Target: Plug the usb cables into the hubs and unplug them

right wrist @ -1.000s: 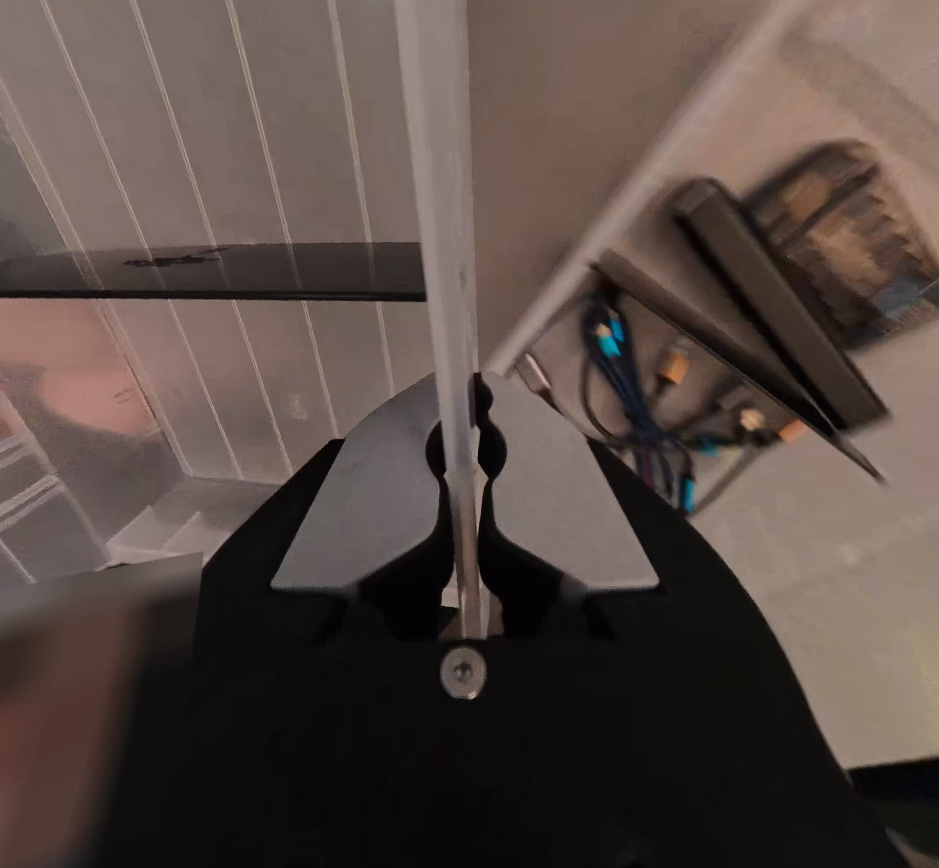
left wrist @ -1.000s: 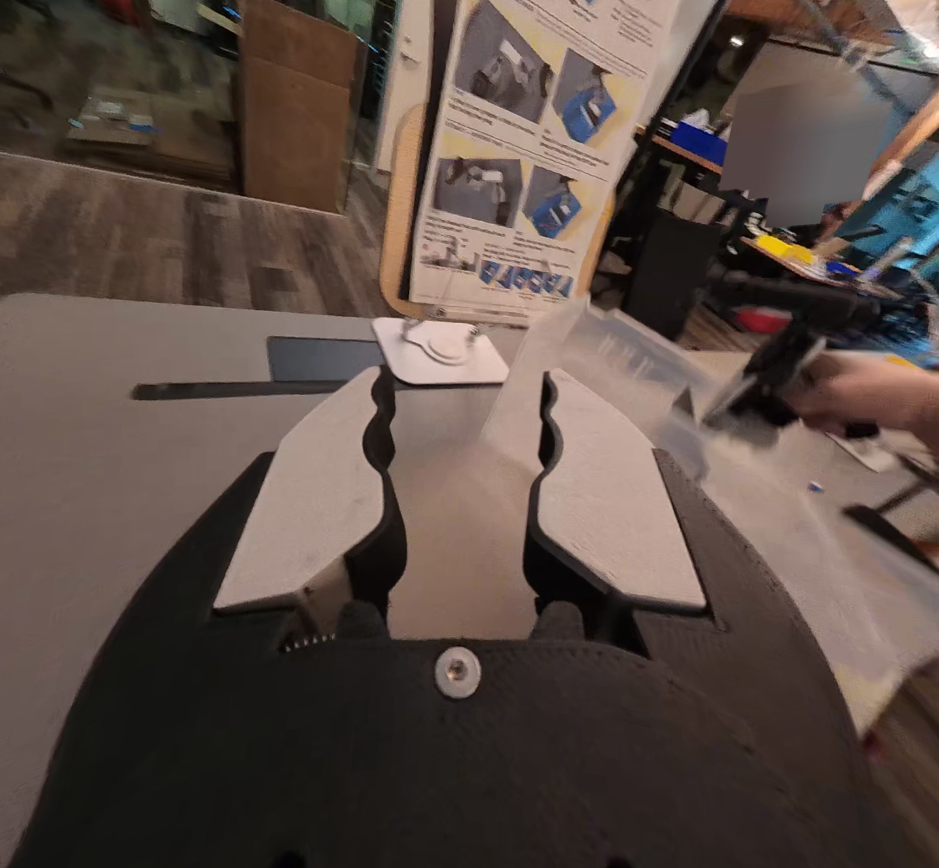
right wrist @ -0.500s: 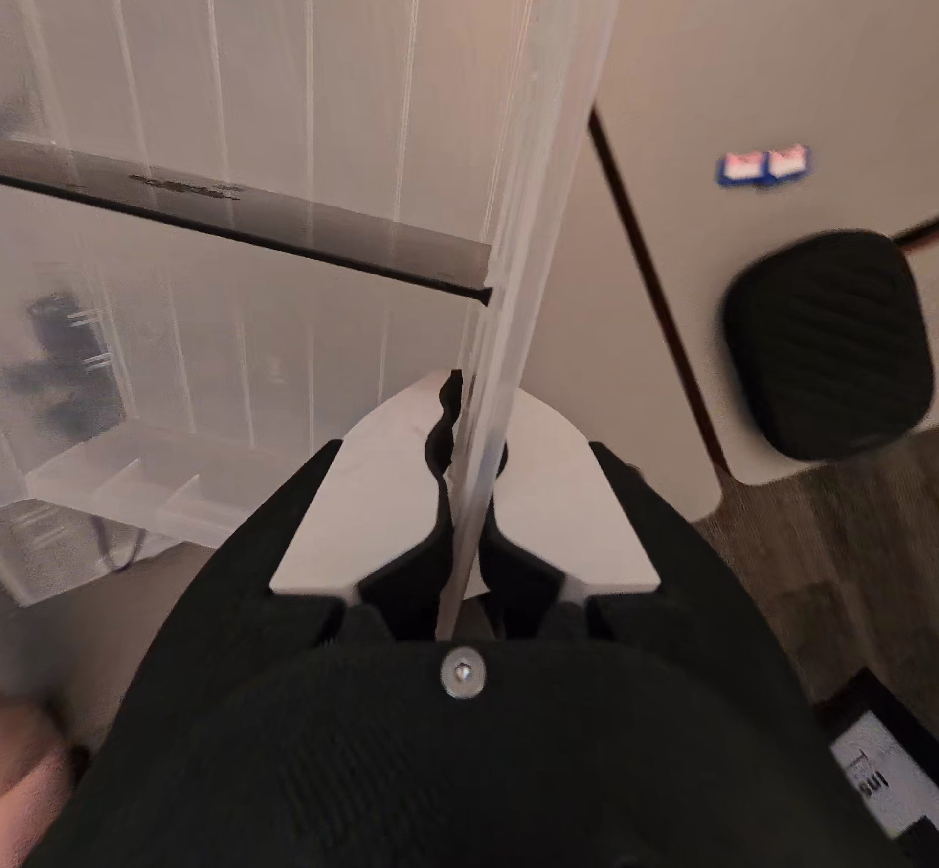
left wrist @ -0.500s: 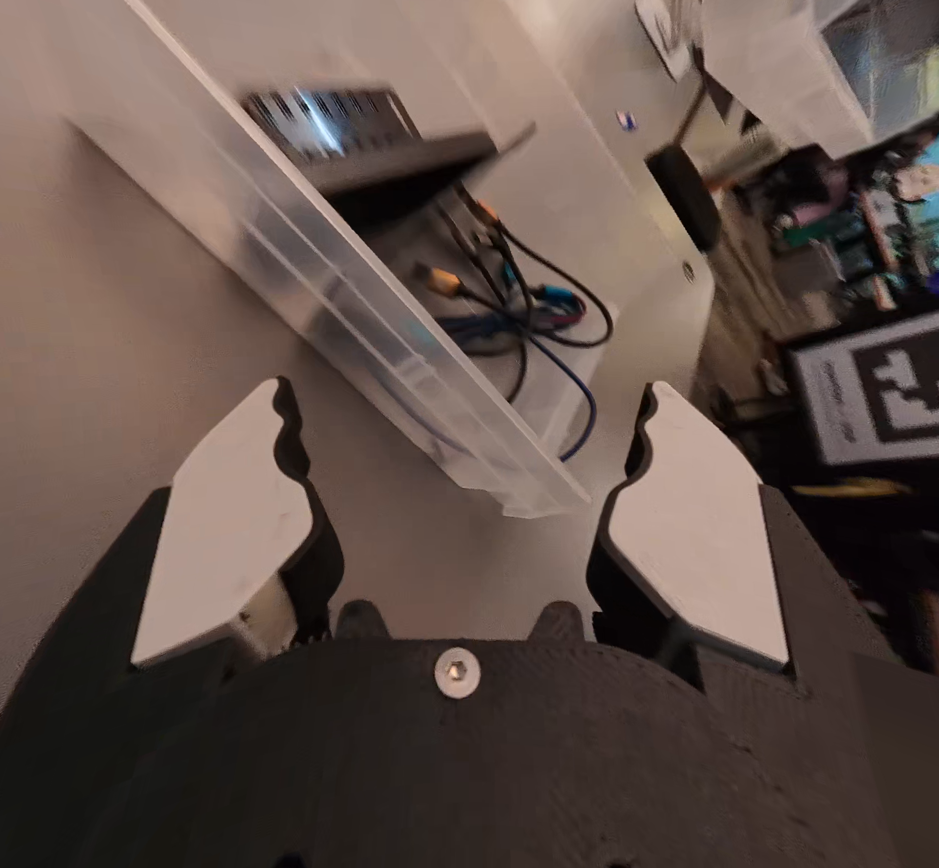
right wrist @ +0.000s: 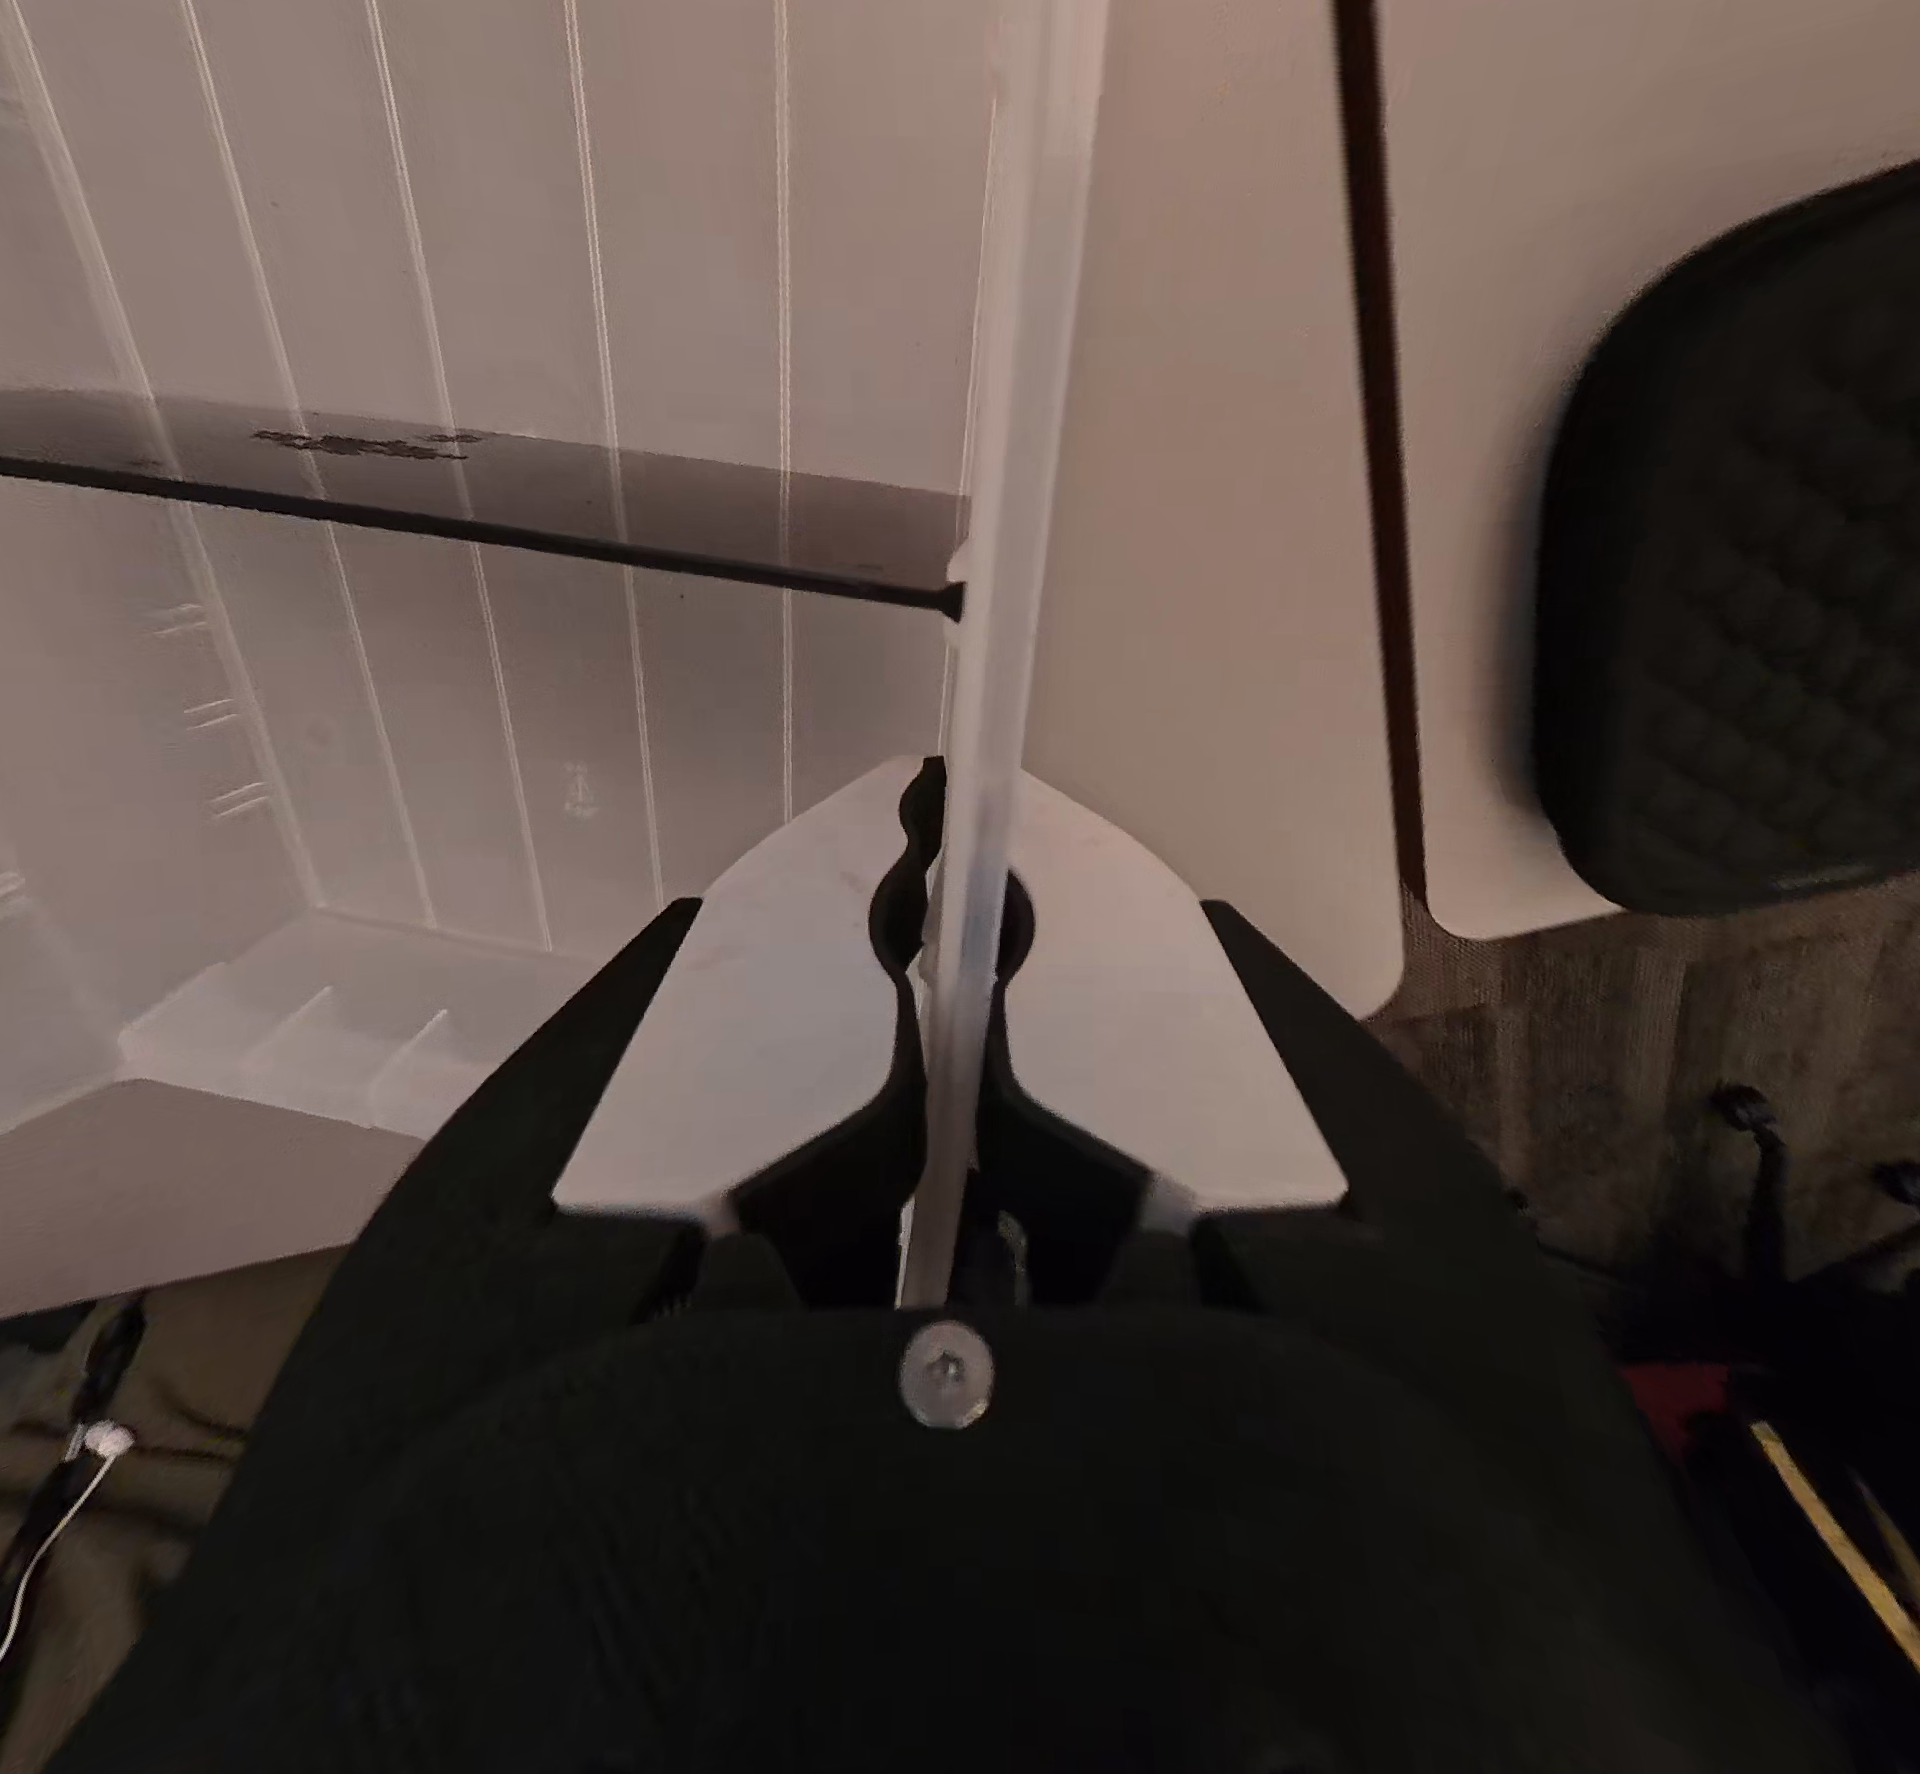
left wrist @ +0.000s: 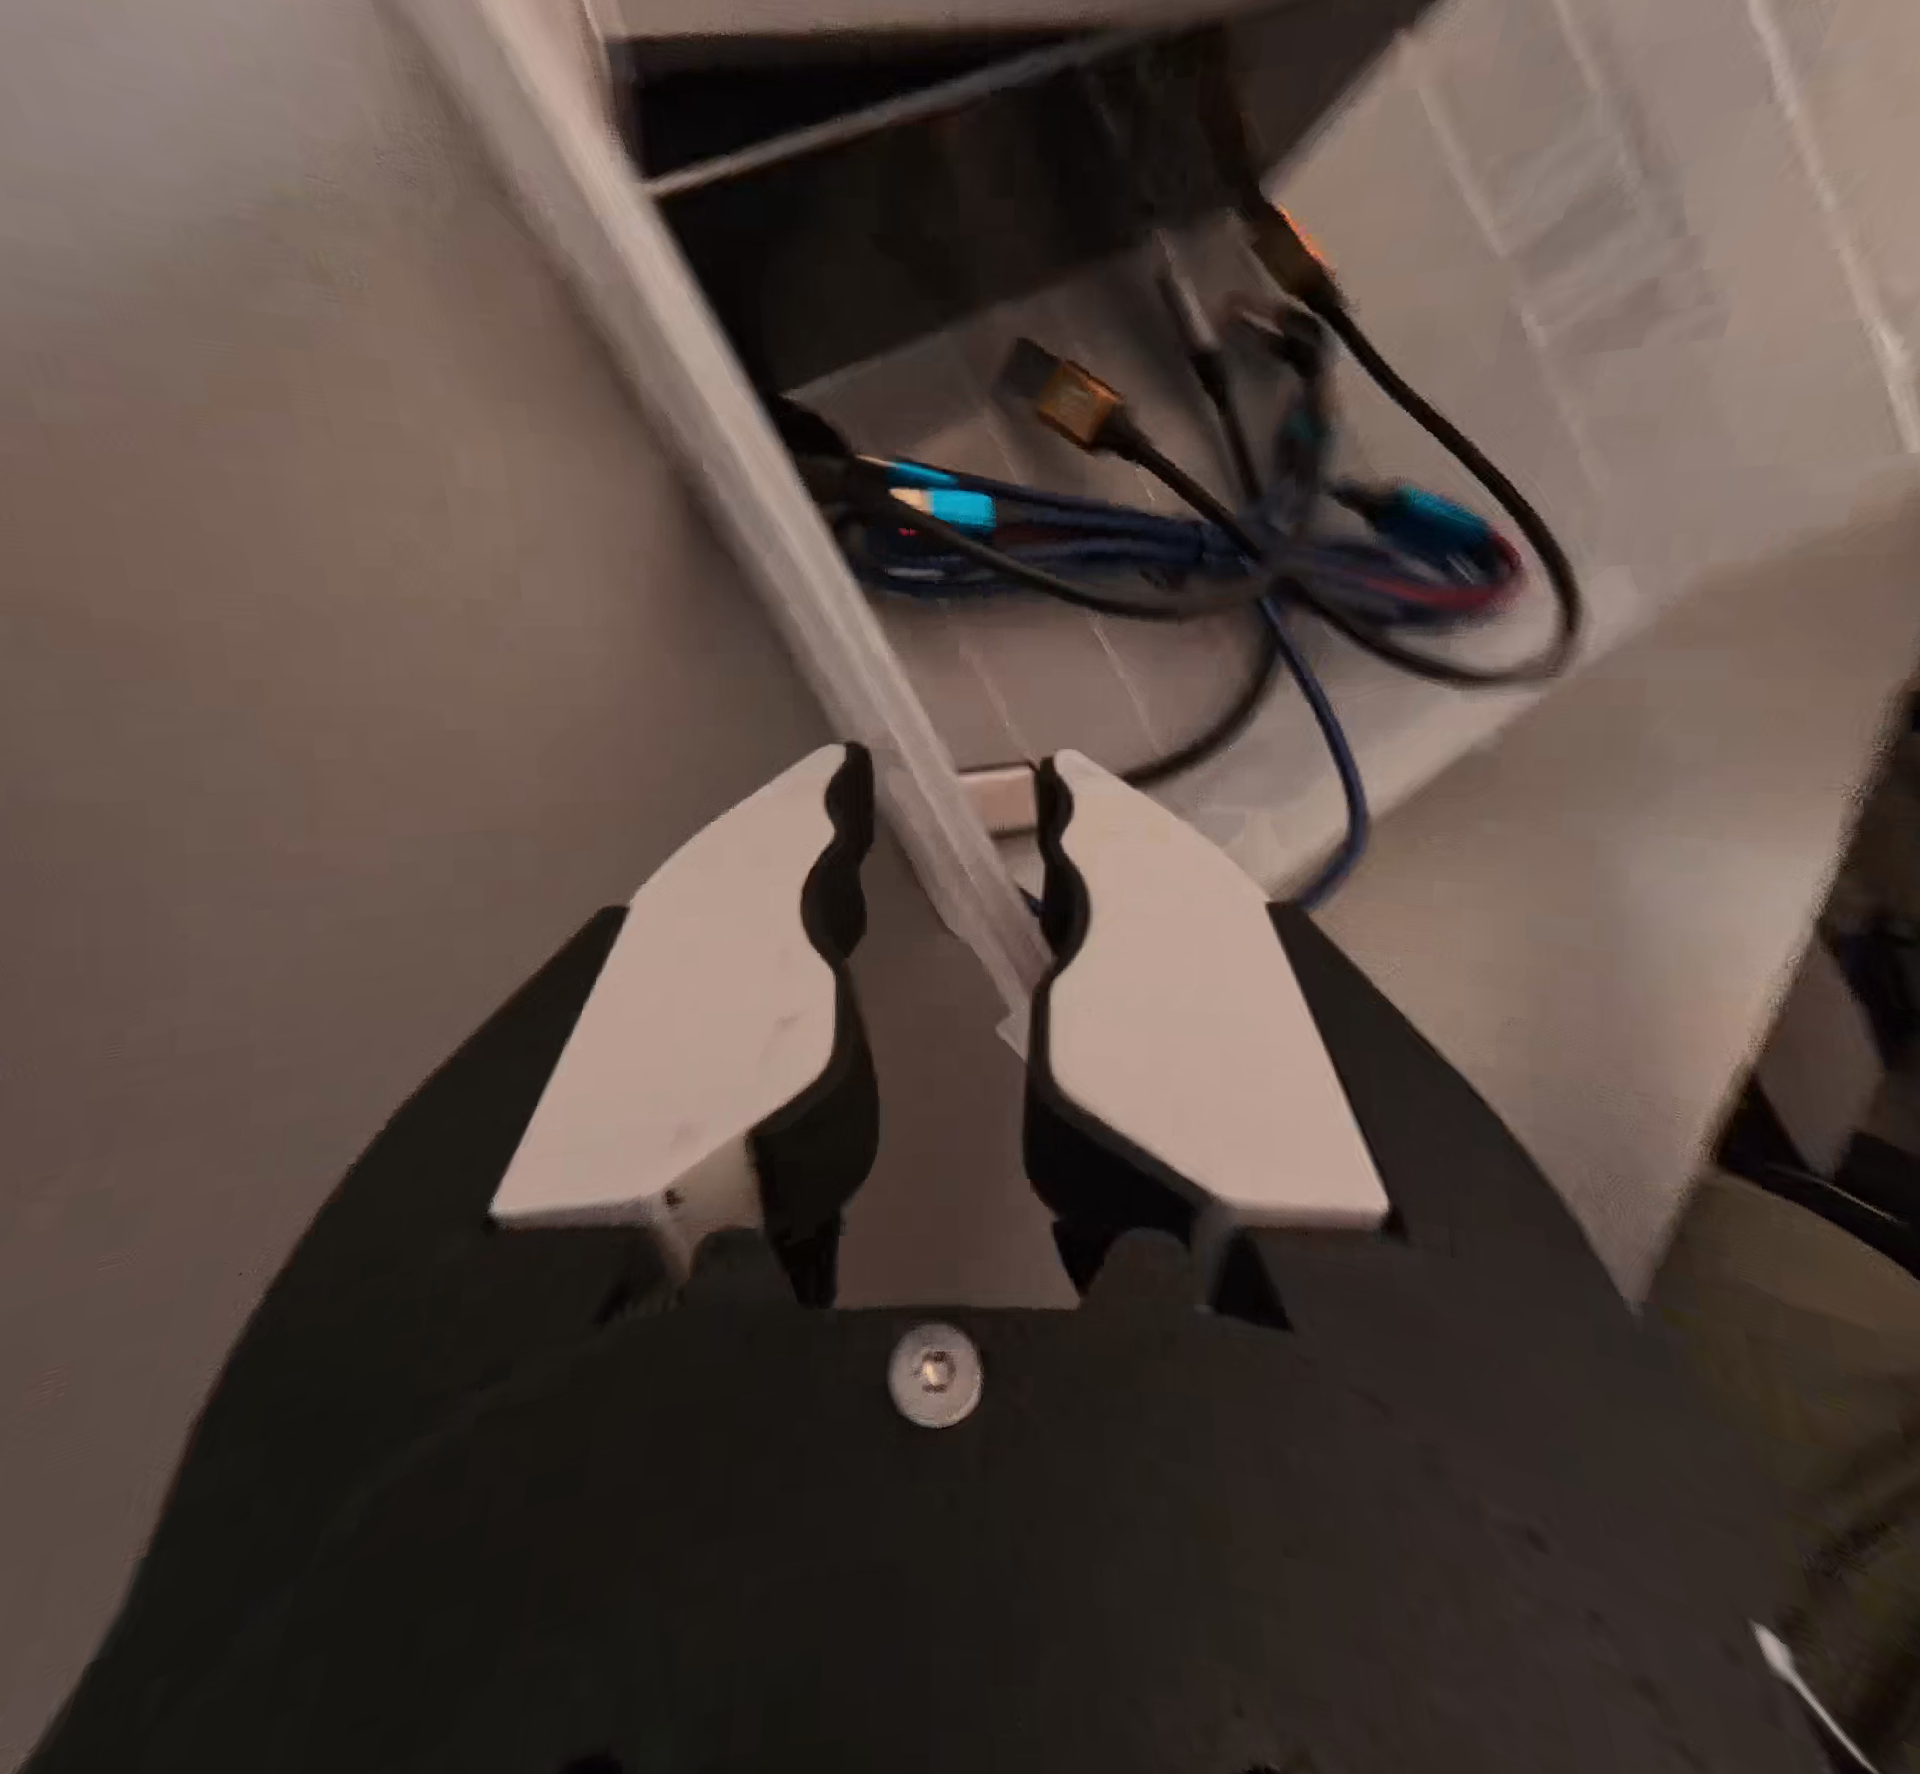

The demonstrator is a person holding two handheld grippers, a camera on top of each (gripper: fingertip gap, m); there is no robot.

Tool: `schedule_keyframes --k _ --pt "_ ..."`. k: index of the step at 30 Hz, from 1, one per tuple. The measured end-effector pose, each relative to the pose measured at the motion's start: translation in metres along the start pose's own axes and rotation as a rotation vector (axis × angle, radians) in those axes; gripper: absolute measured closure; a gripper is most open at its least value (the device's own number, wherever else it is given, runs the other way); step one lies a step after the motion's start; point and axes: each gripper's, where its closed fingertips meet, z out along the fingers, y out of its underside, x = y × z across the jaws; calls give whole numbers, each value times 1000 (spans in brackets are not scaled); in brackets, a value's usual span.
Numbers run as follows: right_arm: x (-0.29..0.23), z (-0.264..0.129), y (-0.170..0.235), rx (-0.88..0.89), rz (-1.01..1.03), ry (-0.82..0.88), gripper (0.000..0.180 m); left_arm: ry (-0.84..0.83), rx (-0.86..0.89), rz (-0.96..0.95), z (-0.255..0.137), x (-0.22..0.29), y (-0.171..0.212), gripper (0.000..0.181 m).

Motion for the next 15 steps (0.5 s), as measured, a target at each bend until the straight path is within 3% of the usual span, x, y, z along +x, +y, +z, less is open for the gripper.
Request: schedule_keyframes --k 3,8,15 --pt "-18 11 -2 -10 -60 -33 175 -82 35 9 -14 -37 0 168" --pt "-57 30 -8 -3 -139 -110 175 -221 29 18 -42 -94 11 177" --pt "-85 44 -22 2 -183 -144 175 -117 -9 -222 -103 -157 64 173"
